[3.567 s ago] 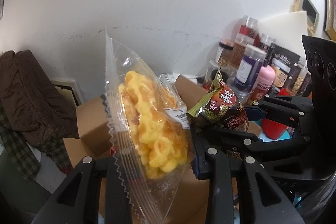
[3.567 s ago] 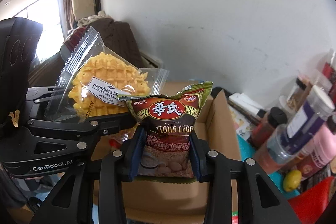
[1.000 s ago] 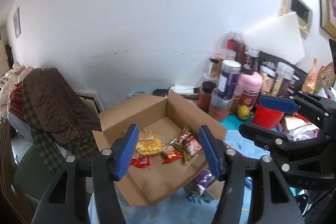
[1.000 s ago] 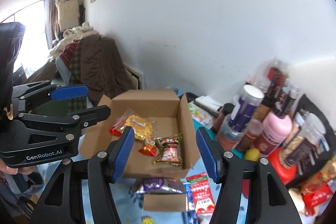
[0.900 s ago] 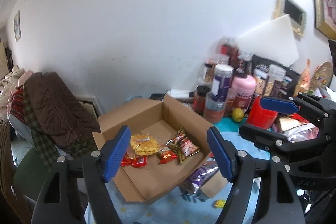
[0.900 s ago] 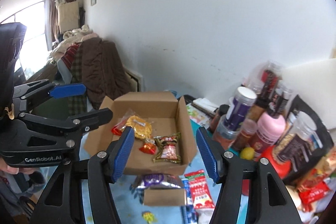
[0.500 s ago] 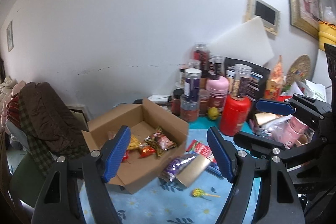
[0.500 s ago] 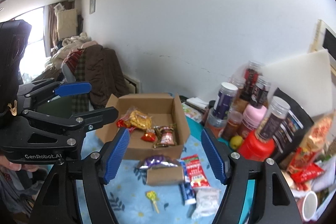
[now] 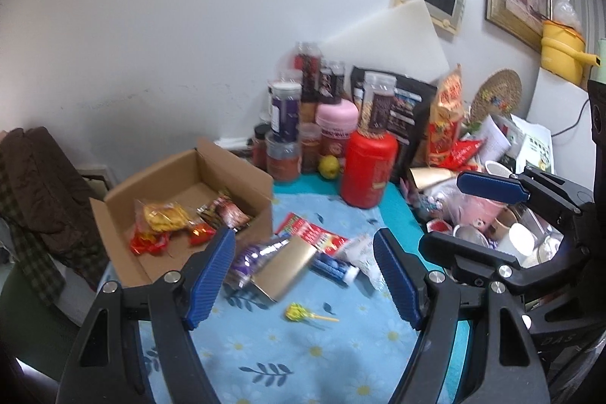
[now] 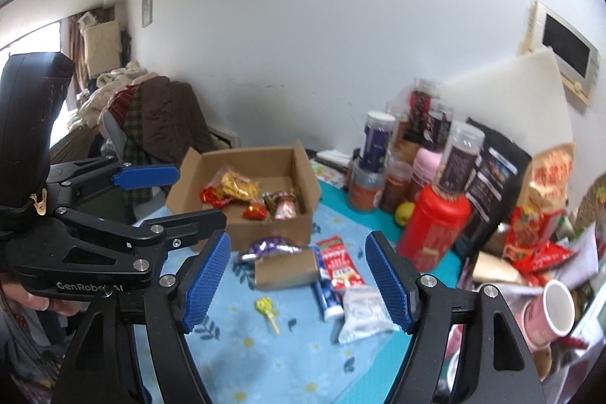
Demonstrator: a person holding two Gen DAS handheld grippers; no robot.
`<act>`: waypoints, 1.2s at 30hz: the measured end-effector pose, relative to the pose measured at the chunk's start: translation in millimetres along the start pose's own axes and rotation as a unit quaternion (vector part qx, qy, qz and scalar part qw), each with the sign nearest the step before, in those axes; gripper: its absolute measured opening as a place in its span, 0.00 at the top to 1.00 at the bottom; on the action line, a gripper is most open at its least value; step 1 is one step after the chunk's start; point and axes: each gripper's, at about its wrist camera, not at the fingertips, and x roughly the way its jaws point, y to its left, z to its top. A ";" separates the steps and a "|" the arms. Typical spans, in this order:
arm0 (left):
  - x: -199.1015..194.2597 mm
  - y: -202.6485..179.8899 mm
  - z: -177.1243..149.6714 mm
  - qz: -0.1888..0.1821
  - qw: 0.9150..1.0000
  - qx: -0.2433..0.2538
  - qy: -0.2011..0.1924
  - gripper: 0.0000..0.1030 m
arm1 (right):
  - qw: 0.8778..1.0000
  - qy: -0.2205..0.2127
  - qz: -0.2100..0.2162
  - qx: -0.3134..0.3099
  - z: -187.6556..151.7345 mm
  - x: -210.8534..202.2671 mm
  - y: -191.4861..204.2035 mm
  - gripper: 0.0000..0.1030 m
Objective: Organize snacks
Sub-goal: 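Lift both tools out of the box and back toward the table snacks, then grasp the gold box with the left tool while the right tool grasps the white pastry packet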
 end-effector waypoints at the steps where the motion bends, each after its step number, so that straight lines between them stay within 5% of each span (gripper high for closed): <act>1: 3.3 -2.4 -3.1 -0.002 1.000 0.000 0.005 0.27 | 1.000 0.003 -0.001 0.003 -3.9 1.1 -1.7 0.28; 19: 86.0 7.4 -59.7 -0.014 0.993 -0.048 0.103 0.27 | 0.996 0.069 0.004 0.061 -69.5 52.8 -31.1 0.28; 36: 148.1 31.2 -68.8 0.009 0.990 -0.051 0.129 0.27 | 0.988 0.124 -0.020 0.092 -95.1 116.9 -68.5 0.28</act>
